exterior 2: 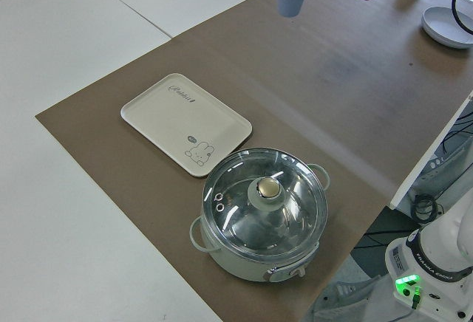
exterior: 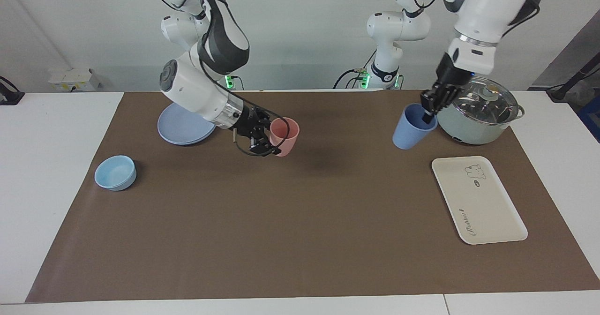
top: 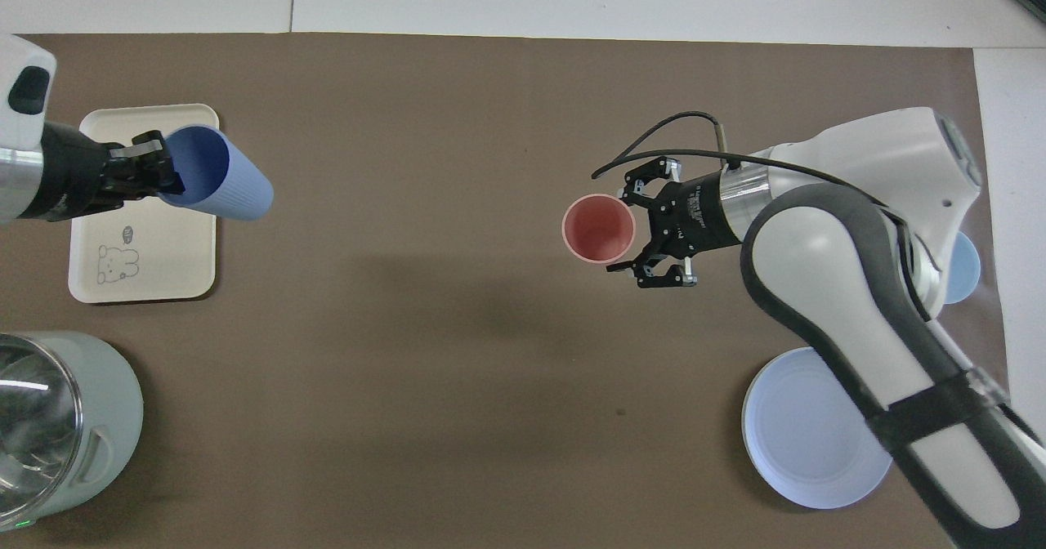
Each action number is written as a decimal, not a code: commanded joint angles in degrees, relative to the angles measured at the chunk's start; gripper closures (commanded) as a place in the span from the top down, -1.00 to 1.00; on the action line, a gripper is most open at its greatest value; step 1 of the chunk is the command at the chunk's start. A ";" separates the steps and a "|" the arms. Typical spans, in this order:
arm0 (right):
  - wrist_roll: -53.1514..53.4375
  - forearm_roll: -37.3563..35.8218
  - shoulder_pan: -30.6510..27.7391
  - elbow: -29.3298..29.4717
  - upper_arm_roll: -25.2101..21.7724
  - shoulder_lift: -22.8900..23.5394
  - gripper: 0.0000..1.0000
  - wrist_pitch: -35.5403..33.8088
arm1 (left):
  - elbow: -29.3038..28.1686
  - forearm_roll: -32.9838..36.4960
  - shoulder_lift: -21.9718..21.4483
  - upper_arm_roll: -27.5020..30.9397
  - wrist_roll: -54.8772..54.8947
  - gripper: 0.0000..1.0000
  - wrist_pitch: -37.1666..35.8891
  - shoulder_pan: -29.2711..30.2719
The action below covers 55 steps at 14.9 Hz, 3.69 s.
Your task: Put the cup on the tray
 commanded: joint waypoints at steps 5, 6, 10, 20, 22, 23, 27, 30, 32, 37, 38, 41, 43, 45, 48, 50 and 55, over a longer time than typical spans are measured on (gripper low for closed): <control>-20.08 -0.65 -15.40 -3.17 0.57 3.74 -1.00 -3.56 | -5.47 -4.36 9.79 -0.89 26.44 -1.00 12.63 16.59; -21.93 -0.65 -16.55 -3.17 0.57 4.89 -1.00 -3.20 | -5.82 -4.54 11.64 -0.89 30.04 -1.00 15.78 17.31; -31.69 -0.65 -22.96 -2.47 0.57 10.77 -1.00 -3.55 | -6.88 -4.55 17.45 -0.89 32.97 -1.00 25.73 18.02; -33.21 -0.39 -25.17 -2.64 0.31 13.25 -0.99 -2.25 | -1.09 1.57 13.61 -1.07 37.64 1.00 12.78 15.66; -30.41 1.19 -25.26 -4.04 0.31 13.25 0.11 3.28 | 2.52 6.51 11.85 -1.33 37.20 1.00 3.73 12.77; -29.96 1.46 -25.26 -4.14 0.31 13.25 0.16 3.30 | 2.70 7.75 10.10 -1.33 37.11 1.00 1.08 11.01; -29.42 1.46 -25.00 -4.05 0.22 12.46 0.88 3.48 | 0.25 9.25 3.15 -1.42 35.28 1.00 -8.95 5.56; -29.77 0.94 -25.17 -4.14 -0.13 10.88 0.89 3.57 | -2.30 9.34 0.33 -1.51 26.77 1.00 -11.78 0.46; -32.74 -1.42 -25.08 -3.87 -0.39 8.78 0.90 4.36 | -1.69 9.25 -0.37 -1.51 24.55 1.00 -13.97 -1.66; -41.18 -18.99 -25.00 -3.70 -0.31 2.27 0.95 3.31 | 3.29 7.68 -2.49 -1.60 21.64 1.00 -18.27 -2.37; -43.29 -21.37 -24.91 -3.70 -0.22 0.96 0.95 2.35 | 6.89 6.80 -1.79 -1.51 21.47 1.00 -20.64 -2.20; -51.72 -29.45 -24.03 -3.52 0.22 -3.52 0.98 -4.23 | 11.32 7.40 -1.43 -1.16 22.17 1.00 -23.65 -1.75; -56.21 -33.33 -21.06 -3.52 0.31 -6.34 0.98 -6.80 | 8.87 7.58 -1.87 -0.98 25.57 1.00 -21.55 -1.58; -59.20 -34.57 -18.59 -3.43 0.40 -8.98 0.98 -9.25 | 11.39 7.76 0.31 -0.81 26.65 1.00 -22.41 -0.44; -66.58 -34.84 -15.42 -1.77 0.48 -11.27 0.98 -12.69 | 14.66 8.99 3.05 -1.07 27.35 1.00 -24.18 -0.61; -67.65 -38.42 -13.14 1.03 0.48 -11.28 0.98 -13.92 | 11.87 8.64 2.00 -0.89 27.44 1.00 -23.30 -0.78; -67.74 -43.27 -10.58 11.83 0.48 -9.53 0.99 -18.13 | 11.06 8.64 1.64 -0.89 30.26 1.00 -19.96 0.53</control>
